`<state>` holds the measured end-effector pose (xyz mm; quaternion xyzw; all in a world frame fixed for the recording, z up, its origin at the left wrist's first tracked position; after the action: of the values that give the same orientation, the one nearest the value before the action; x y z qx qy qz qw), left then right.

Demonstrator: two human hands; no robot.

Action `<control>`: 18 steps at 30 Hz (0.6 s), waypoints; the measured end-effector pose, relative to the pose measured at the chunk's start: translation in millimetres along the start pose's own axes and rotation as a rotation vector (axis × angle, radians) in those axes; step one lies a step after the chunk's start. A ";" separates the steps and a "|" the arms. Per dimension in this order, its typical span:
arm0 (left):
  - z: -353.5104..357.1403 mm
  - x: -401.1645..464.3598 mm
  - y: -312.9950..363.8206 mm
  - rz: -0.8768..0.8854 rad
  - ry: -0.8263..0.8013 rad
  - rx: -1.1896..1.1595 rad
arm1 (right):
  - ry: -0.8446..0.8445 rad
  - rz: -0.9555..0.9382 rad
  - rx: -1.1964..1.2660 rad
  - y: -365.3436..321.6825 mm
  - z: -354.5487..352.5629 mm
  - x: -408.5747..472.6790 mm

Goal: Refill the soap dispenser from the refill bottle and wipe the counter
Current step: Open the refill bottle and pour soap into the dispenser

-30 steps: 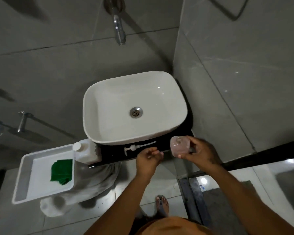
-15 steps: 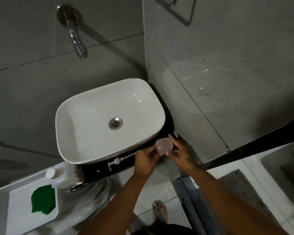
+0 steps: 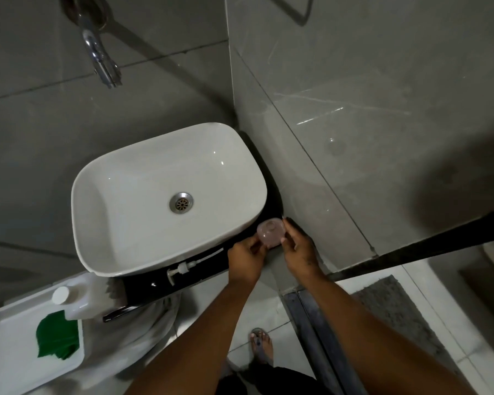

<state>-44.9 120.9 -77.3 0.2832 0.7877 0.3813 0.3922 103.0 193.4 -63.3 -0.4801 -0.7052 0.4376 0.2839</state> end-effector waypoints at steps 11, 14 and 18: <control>3.9 -2.8 -2.2 -0.021 0.030 -0.012 | 0.011 0.091 -0.009 14.5 2.0 -2.4; 4.6 -4.7 -3.9 -0.036 0.022 -0.013 | 0.020 0.083 -0.023 14.0 4.0 -4.7; 0.4 -11.1 -7.1 -0.029 0.011 -0.034 | 0.062 0.074 -0.041 10.0 0.2 -12.8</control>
<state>-39.6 108.9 -78.9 0.2630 0.7873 0.3903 0.3983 112.0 183.0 -72.1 -0.5249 -0.6868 0.4182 0.2791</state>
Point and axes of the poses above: each hand's wrist, its own x-axis towards the middle knuckle, its own z-axis out of the palm, y = z × x, the point moved 10 cm from there along x, towards the middle knuckle, and after that the axes turned 13 degrees about -z, right-handed, at the moved point
